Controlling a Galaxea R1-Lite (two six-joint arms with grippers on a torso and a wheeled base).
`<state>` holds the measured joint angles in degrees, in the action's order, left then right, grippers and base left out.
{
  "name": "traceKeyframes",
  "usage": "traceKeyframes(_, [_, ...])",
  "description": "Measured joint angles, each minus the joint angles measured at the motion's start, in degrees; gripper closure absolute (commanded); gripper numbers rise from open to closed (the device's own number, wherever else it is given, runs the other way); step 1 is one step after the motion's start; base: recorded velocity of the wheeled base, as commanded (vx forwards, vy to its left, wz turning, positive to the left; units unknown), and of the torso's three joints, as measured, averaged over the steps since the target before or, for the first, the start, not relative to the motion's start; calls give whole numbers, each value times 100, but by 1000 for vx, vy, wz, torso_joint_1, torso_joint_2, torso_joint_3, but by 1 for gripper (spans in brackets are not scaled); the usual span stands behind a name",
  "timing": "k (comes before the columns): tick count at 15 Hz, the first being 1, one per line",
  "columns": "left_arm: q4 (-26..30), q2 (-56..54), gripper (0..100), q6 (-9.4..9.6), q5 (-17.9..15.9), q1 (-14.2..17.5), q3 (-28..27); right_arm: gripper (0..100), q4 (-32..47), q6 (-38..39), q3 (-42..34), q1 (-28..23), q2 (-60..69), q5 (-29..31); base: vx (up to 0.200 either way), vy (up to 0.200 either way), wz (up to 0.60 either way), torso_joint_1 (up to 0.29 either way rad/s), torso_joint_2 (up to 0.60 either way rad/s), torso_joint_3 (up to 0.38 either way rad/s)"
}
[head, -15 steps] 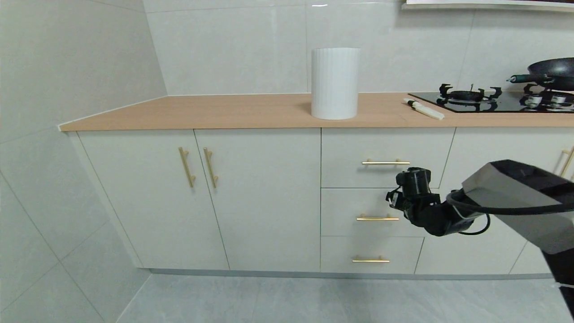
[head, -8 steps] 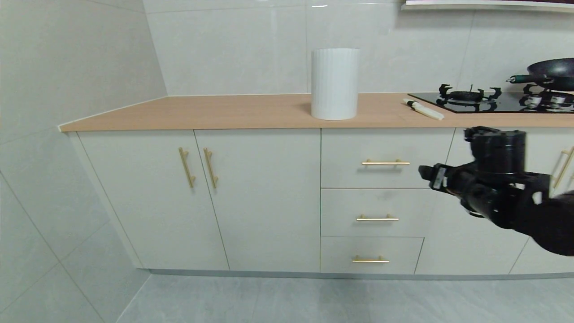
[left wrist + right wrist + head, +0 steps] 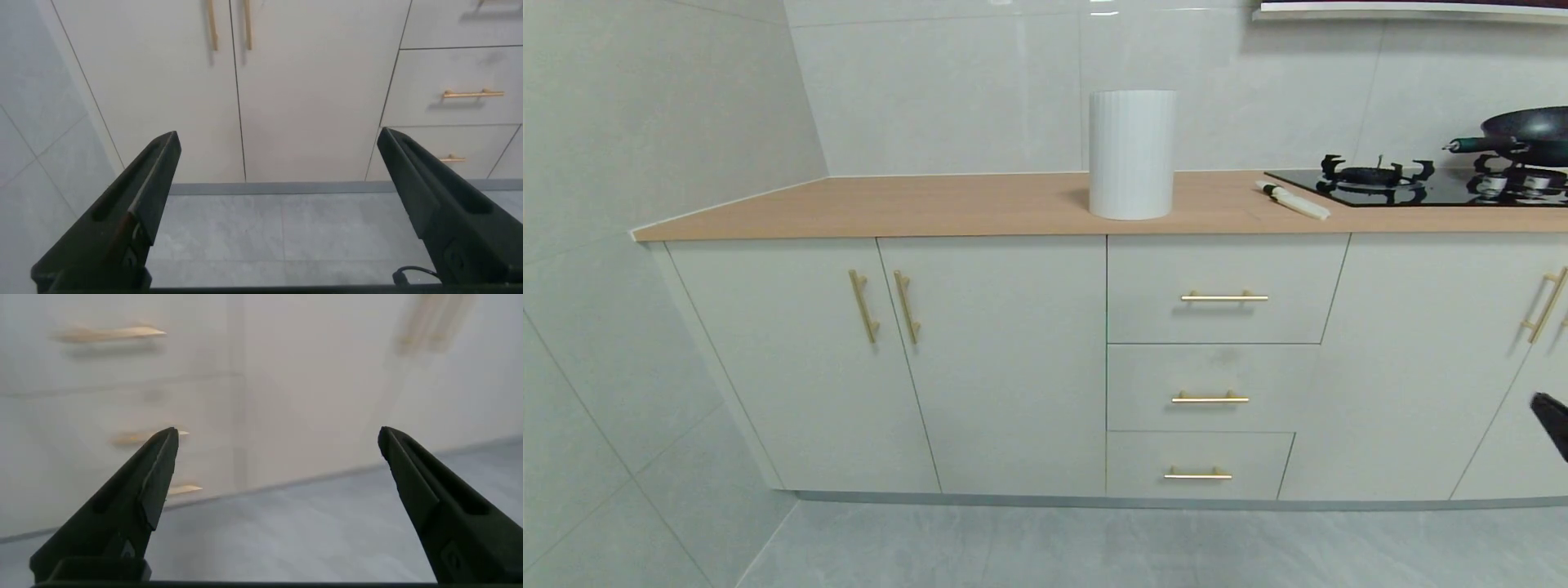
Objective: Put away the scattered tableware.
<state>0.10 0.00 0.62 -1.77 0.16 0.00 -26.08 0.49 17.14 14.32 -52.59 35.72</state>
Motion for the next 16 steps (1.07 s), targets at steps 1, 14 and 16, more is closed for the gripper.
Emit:
traceKeyframes(1, [0, 0, 0, -2, 0, 0, 0, 0, 444, -128, -129, -204, 612, 11, 0, 0, 0, 0, 0, 0])
traceKeyframes(14, [0, 0, 0, 0, 0, 0, 0, 0, 3529, -407, -789, -1412, 5158, -382, 0, 0, 0, 0, 0, 0])
traceKeyframes(16, [0, 0, 0, 0, 0, 0, 0, 0, 3199, -276, -1053, -1421, 5226, -1473, 0, 0, 0, 0, 0, 0])
